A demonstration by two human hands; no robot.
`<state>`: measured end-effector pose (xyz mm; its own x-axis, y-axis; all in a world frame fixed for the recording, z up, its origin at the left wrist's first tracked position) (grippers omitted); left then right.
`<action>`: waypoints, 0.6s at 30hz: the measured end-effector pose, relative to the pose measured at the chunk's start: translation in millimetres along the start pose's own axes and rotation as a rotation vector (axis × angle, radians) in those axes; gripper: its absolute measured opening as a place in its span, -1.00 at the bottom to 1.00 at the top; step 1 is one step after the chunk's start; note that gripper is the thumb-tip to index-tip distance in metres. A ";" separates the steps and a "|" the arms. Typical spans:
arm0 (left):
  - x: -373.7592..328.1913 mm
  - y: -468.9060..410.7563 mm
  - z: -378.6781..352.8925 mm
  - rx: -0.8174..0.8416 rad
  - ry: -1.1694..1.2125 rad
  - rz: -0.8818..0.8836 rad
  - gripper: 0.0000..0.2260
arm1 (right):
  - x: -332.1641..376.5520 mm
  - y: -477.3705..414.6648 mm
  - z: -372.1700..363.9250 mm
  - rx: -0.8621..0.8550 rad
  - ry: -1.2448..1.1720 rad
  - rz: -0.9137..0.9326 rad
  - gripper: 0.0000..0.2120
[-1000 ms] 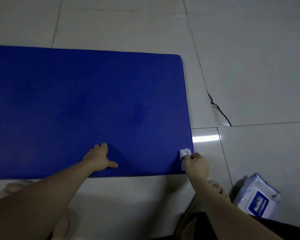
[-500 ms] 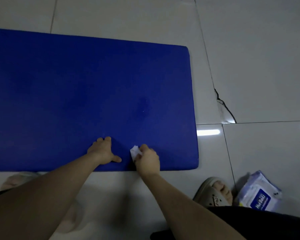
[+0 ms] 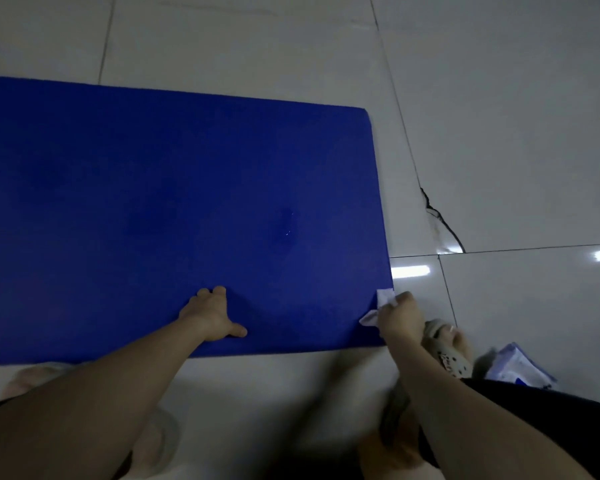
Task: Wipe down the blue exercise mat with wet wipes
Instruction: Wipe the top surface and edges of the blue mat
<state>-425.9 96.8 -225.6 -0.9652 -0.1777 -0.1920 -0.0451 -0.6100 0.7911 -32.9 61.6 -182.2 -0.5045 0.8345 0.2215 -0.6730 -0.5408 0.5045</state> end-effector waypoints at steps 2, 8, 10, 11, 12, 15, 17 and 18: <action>-1.1 -0.9 0.1 -0.006 -0.003 0.001 -0.13 | 10.4 -1.9 -1.3 -0.019 -0.037 -0.002 -0.80; -1.1 3.4 3.5 0.011 -0.021 0.008 -0.14 | 81.1 39.0 -56.2 0.075 0.102 0.224 -0.74; -3.9 7.7 10.8 0.014 -0.080 -0.013 -0.24 | 112.8 68.2 -86.6 0.152 0.131 0.379 -0.76; -6.8 8.9 17.6 -0.011 -0.137 -0.029 -0.32 | 125.8 84.0 -100.6 0.194 0.150 0.459 -0.72; -9.8 9.3 28.4 -0.066 -0.184 -0.044 -0.38 | 136.9 98.4 -111.6 0.238 0.171 0.533 -0.69; -17.9 4.3 54.3 -0.174 -0.177 -0.066 -0.34 | 145.1 111.8 -118.1 0.300 0.234 0.629 -0.76; -20.1 -1.6 53.5 -0.127 -0.138 -0.075 -0.28 | 136.9 93.2 -103.5 0.271 0.248 0.623 -0.85; -19.3 -4.2 50.8 -0.099 -0.129 -0.076 -0.26 | 129.6 78.5 -91.7 0.235 0.225 0.592 -0.86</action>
<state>-420.2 142.0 -195.6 -0.9853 -0.0317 -0.1677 -0.0994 -0.6923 0.7147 -200.7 117.6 -190.4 -0.8697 0.3483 0.3497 -0.1260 -0.8417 0.5251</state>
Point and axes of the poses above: each hand's wrist, its own y-axis away from the middle knuckle, its own z-axis out of the back of the hand, x = y × z, the point moved 8 cm from there along -y, towards the middle knuckle, and after that the axes turned 3 degrees about -z, right-handed, at the moved point
